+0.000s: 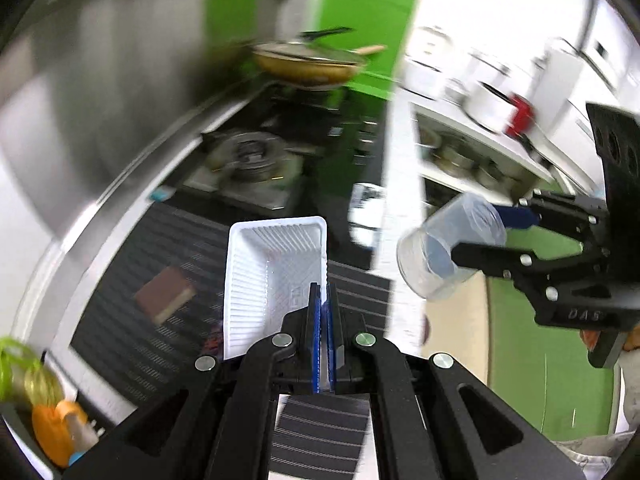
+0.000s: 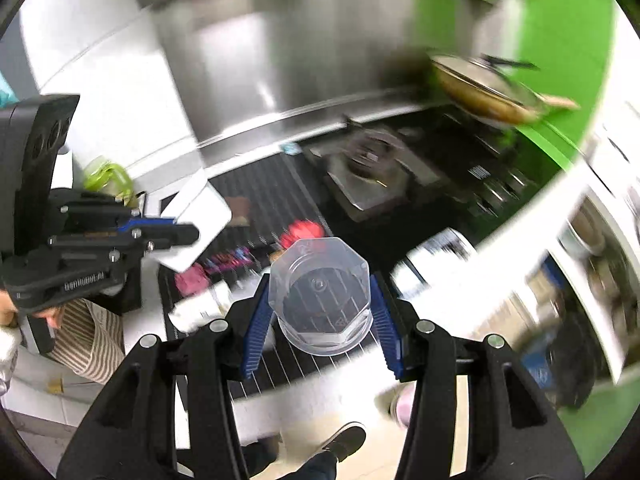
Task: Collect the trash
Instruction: 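Carry tray and cup to the pink wastebasket and open both grippers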
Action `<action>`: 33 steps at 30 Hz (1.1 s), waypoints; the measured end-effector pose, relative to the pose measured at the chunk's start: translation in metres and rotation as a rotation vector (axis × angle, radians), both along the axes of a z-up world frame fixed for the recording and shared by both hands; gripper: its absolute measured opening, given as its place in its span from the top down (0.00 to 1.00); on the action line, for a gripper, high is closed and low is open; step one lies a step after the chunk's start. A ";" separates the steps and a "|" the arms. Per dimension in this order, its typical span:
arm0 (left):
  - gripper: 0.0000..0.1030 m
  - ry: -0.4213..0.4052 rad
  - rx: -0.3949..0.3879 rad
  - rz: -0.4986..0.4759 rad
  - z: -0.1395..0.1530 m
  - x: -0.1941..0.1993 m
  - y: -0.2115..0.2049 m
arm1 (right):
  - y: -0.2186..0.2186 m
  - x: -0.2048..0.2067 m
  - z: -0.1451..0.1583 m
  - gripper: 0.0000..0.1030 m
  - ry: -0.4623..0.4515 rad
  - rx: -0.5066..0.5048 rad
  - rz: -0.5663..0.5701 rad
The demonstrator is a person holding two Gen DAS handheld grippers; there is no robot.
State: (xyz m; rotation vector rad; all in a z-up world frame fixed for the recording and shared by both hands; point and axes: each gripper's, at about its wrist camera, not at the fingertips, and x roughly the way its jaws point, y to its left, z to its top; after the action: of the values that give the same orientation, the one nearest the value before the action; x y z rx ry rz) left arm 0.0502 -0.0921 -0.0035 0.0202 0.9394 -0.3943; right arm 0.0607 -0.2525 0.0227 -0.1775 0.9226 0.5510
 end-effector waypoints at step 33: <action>0.98 0.181 -0.034 -0.245 -0.255 0.033 -0.299 | -0.316 0.013 -0.310 0.53 0.284 -0.010 -0.339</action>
State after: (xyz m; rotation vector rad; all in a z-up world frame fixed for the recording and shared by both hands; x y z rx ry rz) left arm 0.0834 -0.3913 -0.2583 0.0695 1.1127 -0.6468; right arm 0.0737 -0.5685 -0.2872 0.0514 1.2030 0.2594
